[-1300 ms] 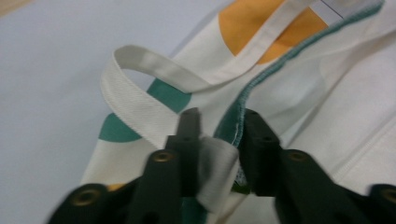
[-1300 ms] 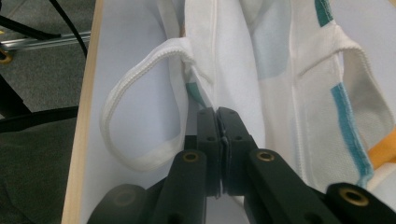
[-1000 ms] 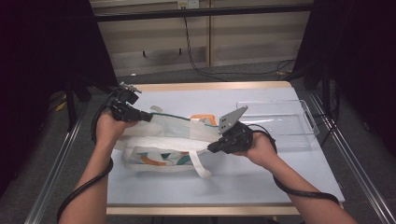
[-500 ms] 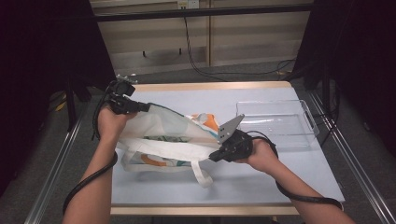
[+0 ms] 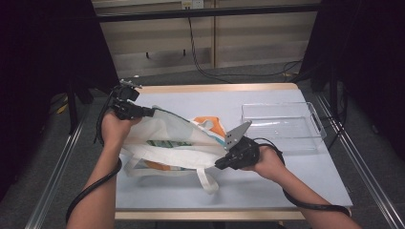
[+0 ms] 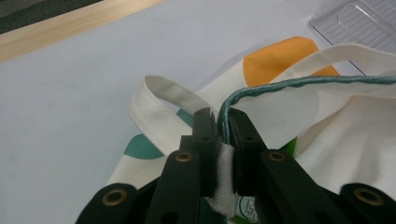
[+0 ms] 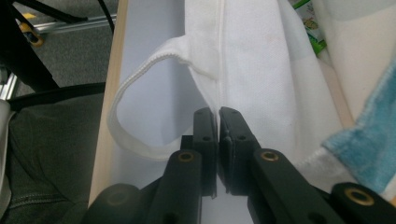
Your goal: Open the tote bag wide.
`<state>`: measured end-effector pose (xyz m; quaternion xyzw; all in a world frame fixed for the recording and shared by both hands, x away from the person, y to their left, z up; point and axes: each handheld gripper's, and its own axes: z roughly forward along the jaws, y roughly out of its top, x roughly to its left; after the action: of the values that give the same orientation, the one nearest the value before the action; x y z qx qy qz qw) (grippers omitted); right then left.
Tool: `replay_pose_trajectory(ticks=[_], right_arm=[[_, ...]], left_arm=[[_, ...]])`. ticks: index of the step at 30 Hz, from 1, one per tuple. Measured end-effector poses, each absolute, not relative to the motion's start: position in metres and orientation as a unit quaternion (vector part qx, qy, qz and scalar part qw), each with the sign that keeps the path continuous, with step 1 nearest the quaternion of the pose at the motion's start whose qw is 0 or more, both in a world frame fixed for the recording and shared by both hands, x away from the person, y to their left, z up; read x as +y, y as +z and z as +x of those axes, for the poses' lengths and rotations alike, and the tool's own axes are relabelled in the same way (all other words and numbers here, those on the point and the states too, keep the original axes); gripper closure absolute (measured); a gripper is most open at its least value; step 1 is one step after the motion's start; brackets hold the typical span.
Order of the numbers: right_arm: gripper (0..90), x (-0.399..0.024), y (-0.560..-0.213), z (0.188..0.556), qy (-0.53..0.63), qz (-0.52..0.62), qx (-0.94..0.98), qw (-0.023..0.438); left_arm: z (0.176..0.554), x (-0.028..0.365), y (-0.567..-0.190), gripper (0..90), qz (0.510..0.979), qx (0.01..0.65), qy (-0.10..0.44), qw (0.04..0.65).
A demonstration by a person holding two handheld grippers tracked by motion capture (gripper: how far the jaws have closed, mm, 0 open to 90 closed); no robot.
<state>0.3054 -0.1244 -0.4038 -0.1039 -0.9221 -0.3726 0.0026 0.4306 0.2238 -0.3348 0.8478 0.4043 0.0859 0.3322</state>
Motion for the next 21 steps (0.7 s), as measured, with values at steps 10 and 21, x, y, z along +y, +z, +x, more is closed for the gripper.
replay_pose_trajectory(ticks=[10,21], right_arm=[[55.3,-0.116,-0.384,0.309,-0.408,-0.130,-0.904,0.004],[41.9,-0.097,-0.385,0.324,-0.419,-0.164,-0.893,0.003]], left_arm=[[0.424,0.225,-0.333,82.9,0.844,0.404,0.085,0.341],[0.425,0.225,-0.333,82.8,0.847,0.403,0.082,0.338]])
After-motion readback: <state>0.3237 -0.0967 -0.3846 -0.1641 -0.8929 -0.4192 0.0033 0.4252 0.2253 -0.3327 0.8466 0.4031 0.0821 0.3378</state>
